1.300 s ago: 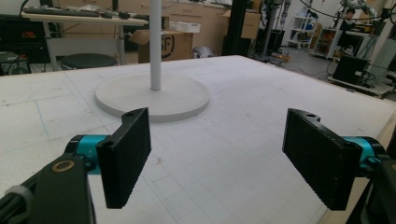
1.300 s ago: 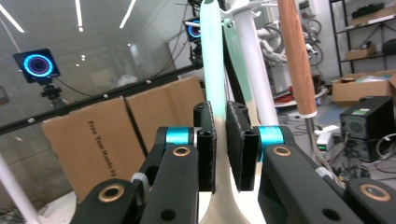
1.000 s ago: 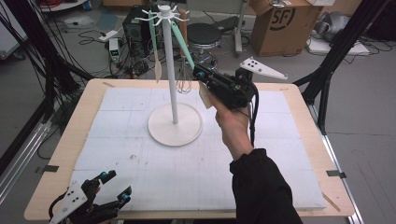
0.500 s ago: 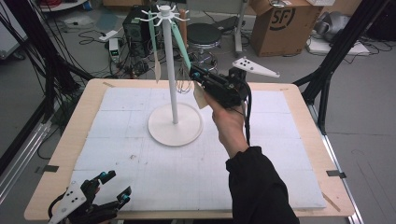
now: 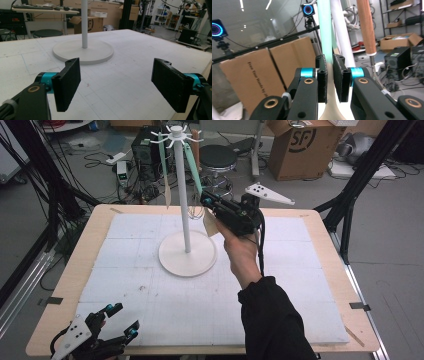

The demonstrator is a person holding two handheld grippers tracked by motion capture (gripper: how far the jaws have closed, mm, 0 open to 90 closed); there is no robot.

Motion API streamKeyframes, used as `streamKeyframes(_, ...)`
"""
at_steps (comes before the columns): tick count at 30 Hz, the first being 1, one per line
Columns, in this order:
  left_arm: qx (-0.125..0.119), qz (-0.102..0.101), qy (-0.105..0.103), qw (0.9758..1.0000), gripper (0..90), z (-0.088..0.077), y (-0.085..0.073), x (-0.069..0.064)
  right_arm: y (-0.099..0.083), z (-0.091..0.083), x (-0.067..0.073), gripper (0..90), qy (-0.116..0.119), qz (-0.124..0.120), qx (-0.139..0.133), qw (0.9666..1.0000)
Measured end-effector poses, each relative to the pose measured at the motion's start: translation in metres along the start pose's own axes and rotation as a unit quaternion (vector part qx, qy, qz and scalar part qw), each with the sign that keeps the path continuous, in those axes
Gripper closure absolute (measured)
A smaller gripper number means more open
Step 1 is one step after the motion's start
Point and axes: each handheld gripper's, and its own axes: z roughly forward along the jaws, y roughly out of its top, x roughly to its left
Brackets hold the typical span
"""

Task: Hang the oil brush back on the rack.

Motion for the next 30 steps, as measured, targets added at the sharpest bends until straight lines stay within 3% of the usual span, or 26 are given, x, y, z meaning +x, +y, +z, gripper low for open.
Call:
streamKeyframes(3, 0.001, 0.0, 0.0, 1.0, 24.1, 0.0, 0.0, 0.0, -0.002, -0.001, -0.001, 80.3, -0.005, -0.006, -0.006, 1.0)
streamKeyframes(6, -0.001, 0.0, 0.0, 1.0, 24.1, 0.0, 0.001, -0.002, -0.002, -0.004, -0.001, 61.0, -0.014, -0.008, -0.013, 0.9998)
streamKeyframes(10, 0.004, 0.0, 0.0, 1.0, 23.8, 0.003, 0.0, -0.003, -0.005, -0.011, -0.004, 49.4, -0.017, -0.011, -0.012, 0.9997)
streamKeyframes(12, 0.006, 0.002, 0.0, 1.0, 23.7, 0.003, 0.0, -0.003, -0.007, -0.013, -0.004, 37.4, -0.036, -0.015, -0.005, 0.9992)
streamKeyframes(15, 0.008, -0.002, -0.001, 1.0, 23.6, 0.004, 0.0, -0.003, -0.013, -0.02, -0.006, 28.3, -0.035, -0.023, 0.001, 0.9991)
streamKeyframes(18, 0.014, -0.01, -0.006, 0.9998, 23.1, 0.005, 0.0, -0.002, -0.02, -0.027, -0.008, 23.5, -0.028, -0.026, 0.005, 0.9993)
streamKeyframes(30, 0.018, -0.013, -0.011, 0.9997, 21.4, 0.007, 0.001, -0.005, -0.05, -0.064, -0.014, 19.9, -0.049, -0.055, 0.024, 0.997)
